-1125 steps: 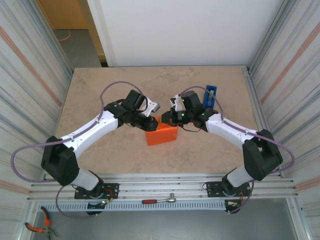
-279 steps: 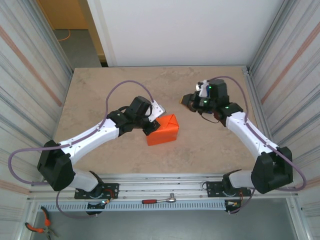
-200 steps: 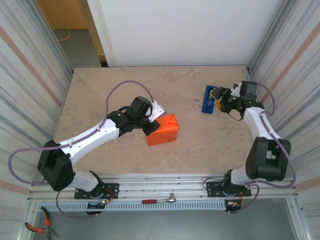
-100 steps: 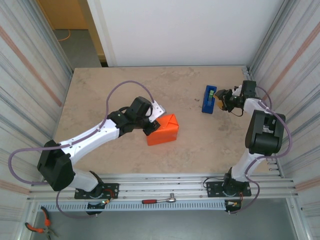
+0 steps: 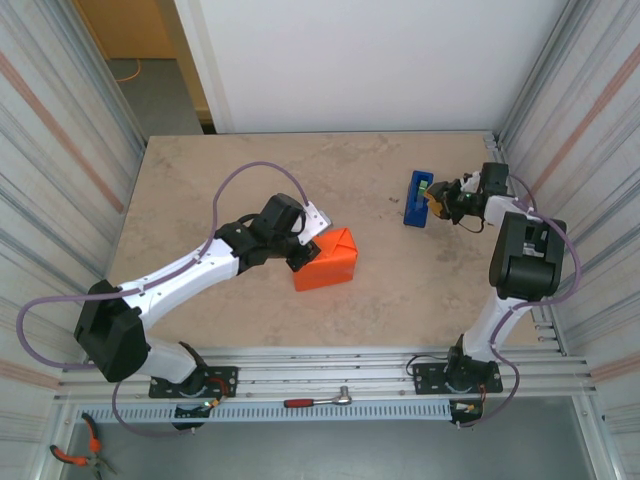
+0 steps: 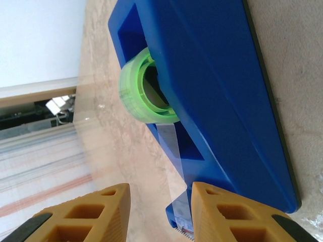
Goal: Wrap the gift box in paper
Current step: Tear off the tape with the cutter.
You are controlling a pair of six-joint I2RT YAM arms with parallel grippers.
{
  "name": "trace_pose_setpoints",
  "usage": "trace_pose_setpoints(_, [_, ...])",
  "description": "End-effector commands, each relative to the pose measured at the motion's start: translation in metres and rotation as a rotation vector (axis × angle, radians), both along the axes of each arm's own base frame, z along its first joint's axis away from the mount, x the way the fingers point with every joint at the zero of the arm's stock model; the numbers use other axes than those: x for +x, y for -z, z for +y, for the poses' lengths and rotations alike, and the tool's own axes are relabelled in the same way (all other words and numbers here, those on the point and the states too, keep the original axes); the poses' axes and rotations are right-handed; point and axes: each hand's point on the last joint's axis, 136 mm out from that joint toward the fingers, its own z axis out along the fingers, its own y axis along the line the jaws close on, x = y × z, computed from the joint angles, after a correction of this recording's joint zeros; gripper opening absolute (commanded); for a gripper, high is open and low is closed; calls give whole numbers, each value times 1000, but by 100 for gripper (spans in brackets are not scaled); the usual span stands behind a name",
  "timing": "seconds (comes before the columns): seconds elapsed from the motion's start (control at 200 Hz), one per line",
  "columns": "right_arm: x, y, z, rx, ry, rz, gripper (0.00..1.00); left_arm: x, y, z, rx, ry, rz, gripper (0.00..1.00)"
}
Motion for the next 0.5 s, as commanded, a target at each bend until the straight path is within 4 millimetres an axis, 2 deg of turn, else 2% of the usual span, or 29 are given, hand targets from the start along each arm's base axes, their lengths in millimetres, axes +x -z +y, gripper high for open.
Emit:
trace_pose_setpoints(0.0, [5,1,8,5,-44,-21,37,-25,38,8,98,52,103,23])
trace_pose_setpoints(0.296, [5,9,11,12,-53,-1,37,-26,38,8,100,53,101,22])
trace_pose_setpoints(0.496, [6,12,12,20,-57,5,31,-26,38,8,100,55,103,22])
